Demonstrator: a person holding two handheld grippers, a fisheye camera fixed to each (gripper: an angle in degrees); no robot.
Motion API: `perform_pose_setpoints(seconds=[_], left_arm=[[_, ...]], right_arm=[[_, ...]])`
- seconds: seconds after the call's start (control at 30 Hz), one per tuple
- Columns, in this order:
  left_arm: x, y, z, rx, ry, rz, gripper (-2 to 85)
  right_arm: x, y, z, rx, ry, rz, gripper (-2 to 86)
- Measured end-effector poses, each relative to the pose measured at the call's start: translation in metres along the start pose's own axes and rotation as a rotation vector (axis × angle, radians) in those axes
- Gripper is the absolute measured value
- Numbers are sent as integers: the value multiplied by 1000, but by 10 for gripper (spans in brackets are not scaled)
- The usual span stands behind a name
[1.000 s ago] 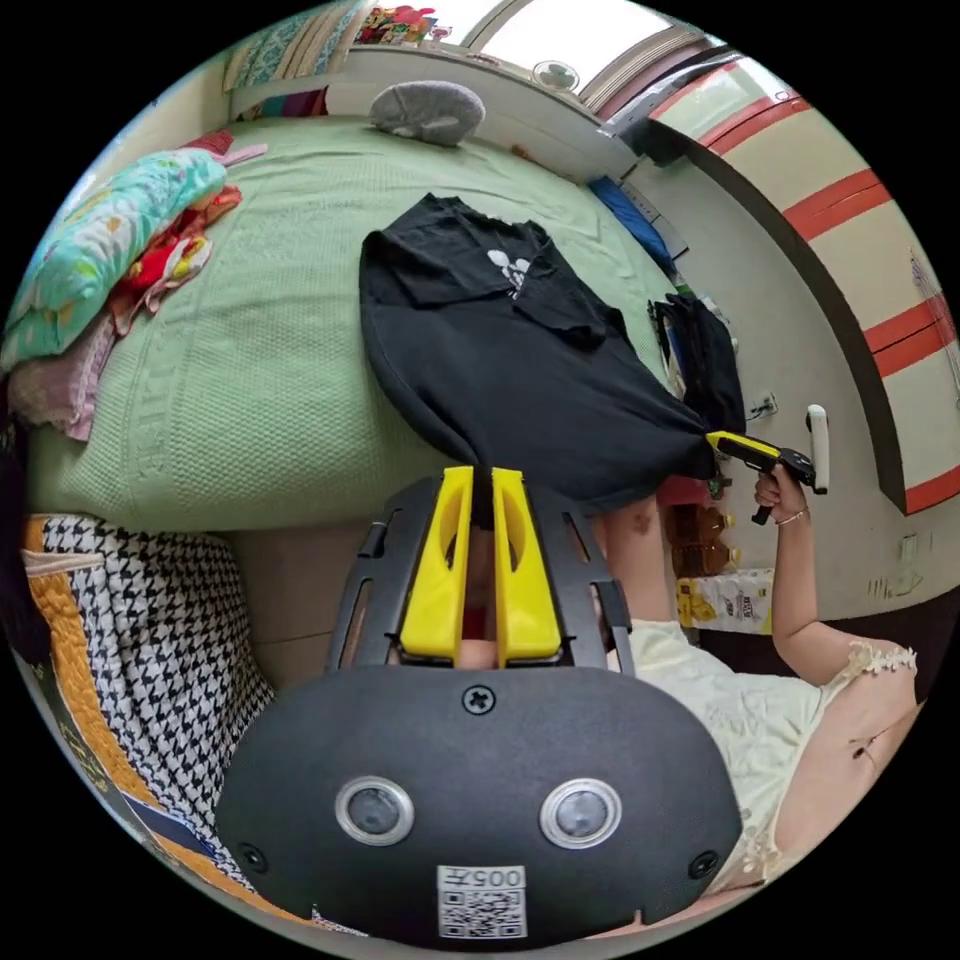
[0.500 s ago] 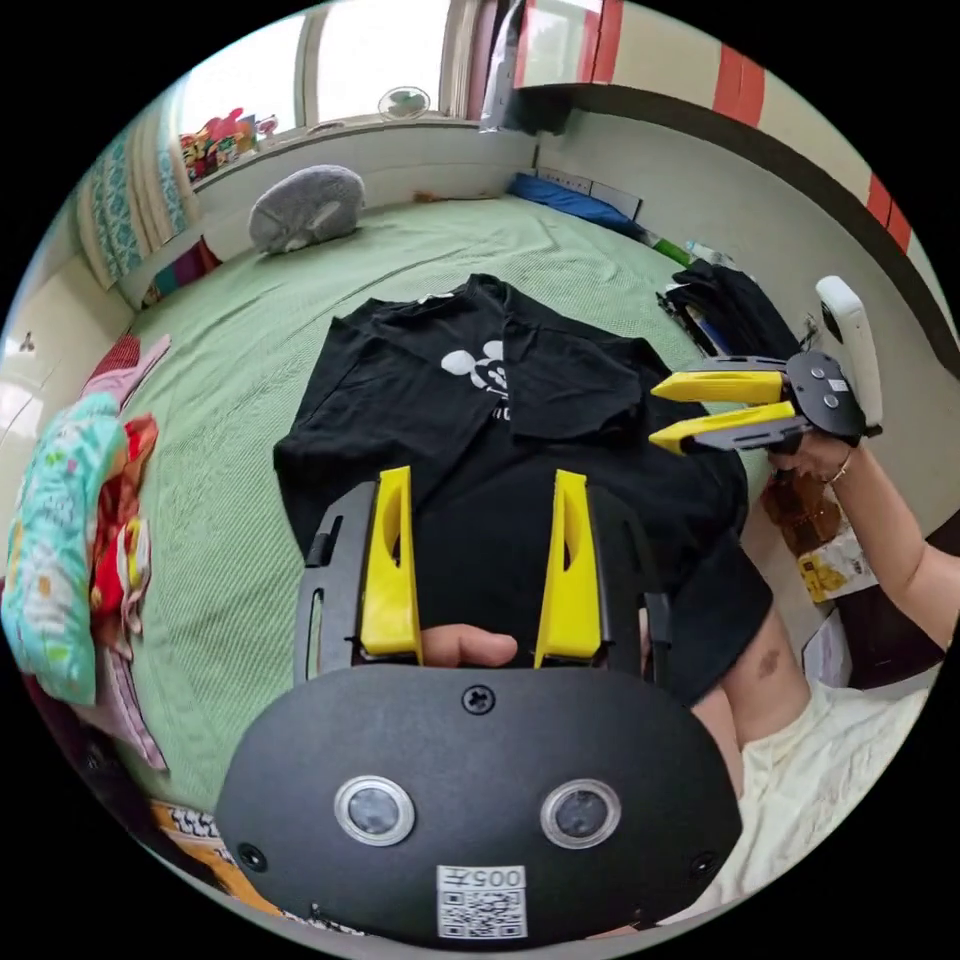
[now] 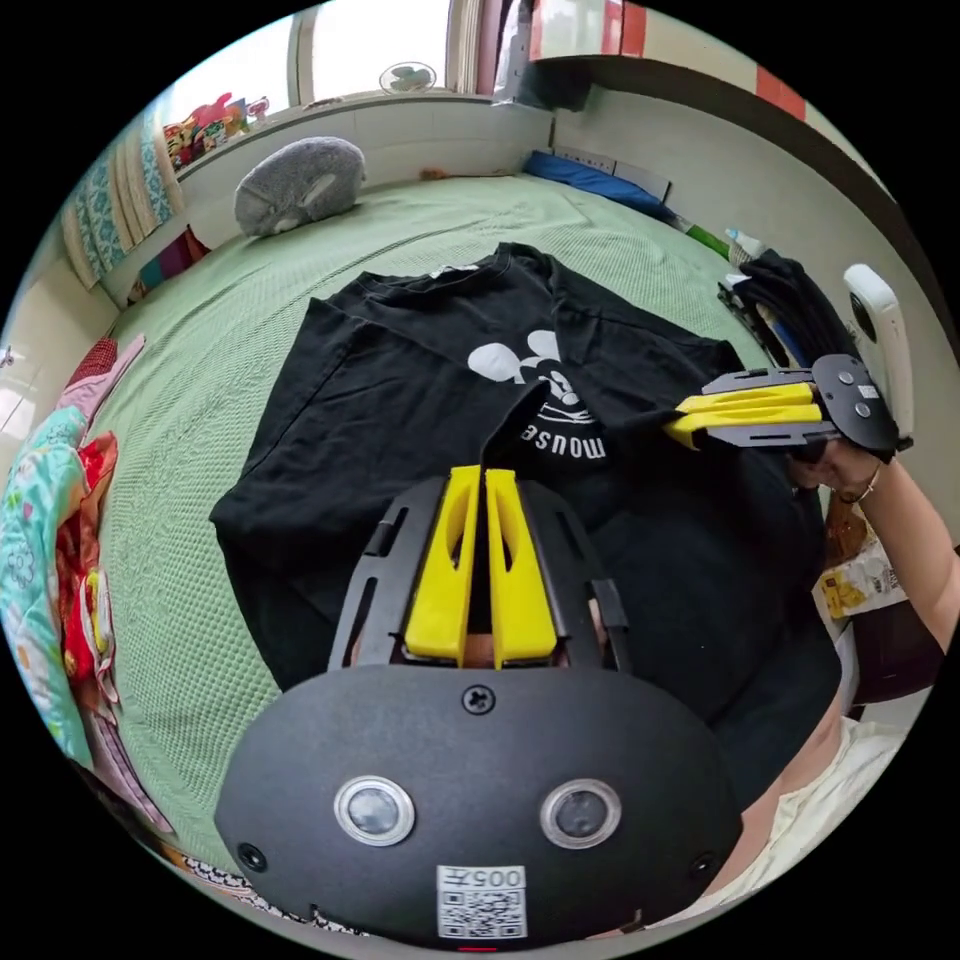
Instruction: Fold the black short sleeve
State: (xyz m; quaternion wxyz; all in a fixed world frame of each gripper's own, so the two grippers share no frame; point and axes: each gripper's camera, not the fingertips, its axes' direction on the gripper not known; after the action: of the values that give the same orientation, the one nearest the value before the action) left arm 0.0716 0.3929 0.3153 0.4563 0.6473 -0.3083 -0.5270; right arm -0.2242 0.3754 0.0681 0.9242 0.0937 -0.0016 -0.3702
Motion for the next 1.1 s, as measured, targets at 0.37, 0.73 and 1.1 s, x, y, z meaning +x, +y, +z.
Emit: perform_pose_setpoints(seconds=[0.37,0.73,1.1], left_arm=[[-111,-22,-67,42,-107,-210,6],[-221,13,-75,73,-239,-636,50],[-80,28,-130,128,-178,-388,1]], right_arm=[[161,-4,-73,84,111,455,-14],[230,10,-60,-5,406,793,13],[107,21,-101,-30,347,552,29]])
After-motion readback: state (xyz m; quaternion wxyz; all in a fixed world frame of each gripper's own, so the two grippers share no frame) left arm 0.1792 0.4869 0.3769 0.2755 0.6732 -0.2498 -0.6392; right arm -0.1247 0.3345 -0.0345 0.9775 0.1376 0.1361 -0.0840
